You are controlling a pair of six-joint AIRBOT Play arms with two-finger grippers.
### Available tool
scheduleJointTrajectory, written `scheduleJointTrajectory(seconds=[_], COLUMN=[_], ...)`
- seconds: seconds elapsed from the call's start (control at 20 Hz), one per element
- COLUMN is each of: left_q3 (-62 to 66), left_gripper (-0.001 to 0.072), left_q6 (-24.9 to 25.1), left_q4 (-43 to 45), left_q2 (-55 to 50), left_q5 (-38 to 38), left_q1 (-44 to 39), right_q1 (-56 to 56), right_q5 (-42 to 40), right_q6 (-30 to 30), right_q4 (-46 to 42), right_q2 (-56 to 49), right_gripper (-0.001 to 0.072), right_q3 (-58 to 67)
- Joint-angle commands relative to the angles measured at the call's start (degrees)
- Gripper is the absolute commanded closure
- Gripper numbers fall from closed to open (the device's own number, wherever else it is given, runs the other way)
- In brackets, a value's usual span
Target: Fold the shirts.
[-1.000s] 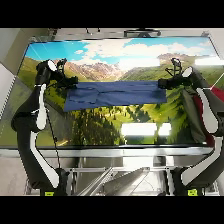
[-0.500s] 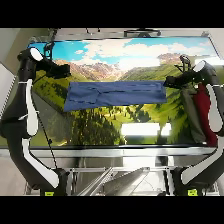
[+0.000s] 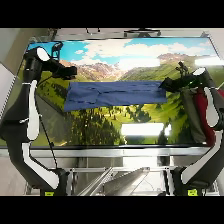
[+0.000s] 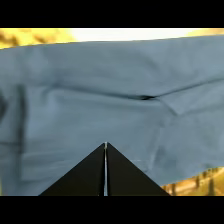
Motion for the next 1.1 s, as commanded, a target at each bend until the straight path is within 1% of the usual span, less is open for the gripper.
scheduleJointTrajectory(seconds=[0.0,0.05,0.1,0.15,0.25,0.4,0.5,0.55,0.7,0.8,0.95,1.05], left_q3=[-0.3,0.2,1.0,1.9,4.0,4.1,4.1,4.1,4.1,4.1,4.2,4.2], left_gripper=[0.0685,0.0685,0.0685,0.0685,0.0685,0.0685,0.0685,0.0685,0.0685,0.0686,0.0686,0.0686], left_q6=[0.3,0.3,0.3,0.3,0.3,0.3,0.2,0.3,0.7,0.9,0.9,1.0], left_q4=[0.0,-0.1,-0.1,-0.1,-0.2,-1.4,-3.2,-6.0,-16.5,-18.1,-18.3,-19.8], left_q2=[-1.2,-2.3,-3.9,-5.7,-10.1,-14.5,-17.0,-18.3,-20.9,-21.2,-21.2,-19.4], left_q5=[2.9,3.3,3.3,3.3,3.8,7.1,9.8,11.7,17.6,19.0,18.2,14.9], left_q1=[-4.5,-5.9,-7.6,-9.0,-12.2,-16.7,-18.8,-19.6,-20.2,-20.3,-20.3,-19.8], right_q1=[1.2,1.3,1.3,1.3,1.5,1.7,2.1,2.5,4.2,5.2,6.1,6.7], right_q5=[0.4,0.5,1.4,2.8,6.1,12.6,17.4,19.0,20.1,20.0,20.0,19.9], right_q6=[-1.7,-1.7,-2.4,-3.2,-3.1,-0.2,0.3,0.3,1.1,1.4,2.0,3.4], right_q4=[1.6,2.1,3.2,3.8,3.8,4.2,7.2,9.5,14.1,14.7,15.2,15.5], right_q2=[-0.5,-0.5,-0.5,-0.4,0.0,2.0,4.2,5.5,9.9,12.5,14.6,14.7], right_gripper=[0.0442,0.0528,0.0655,0.0696,0.0697,0.0697,0.0696,0.0696,0.0696,0.0696,0.0696,0.0696], right_q3=[0.1,0.1,0.4,1.2,4.0,10.0,12.9,13.7,14.0,14.1,14.3,14.3])
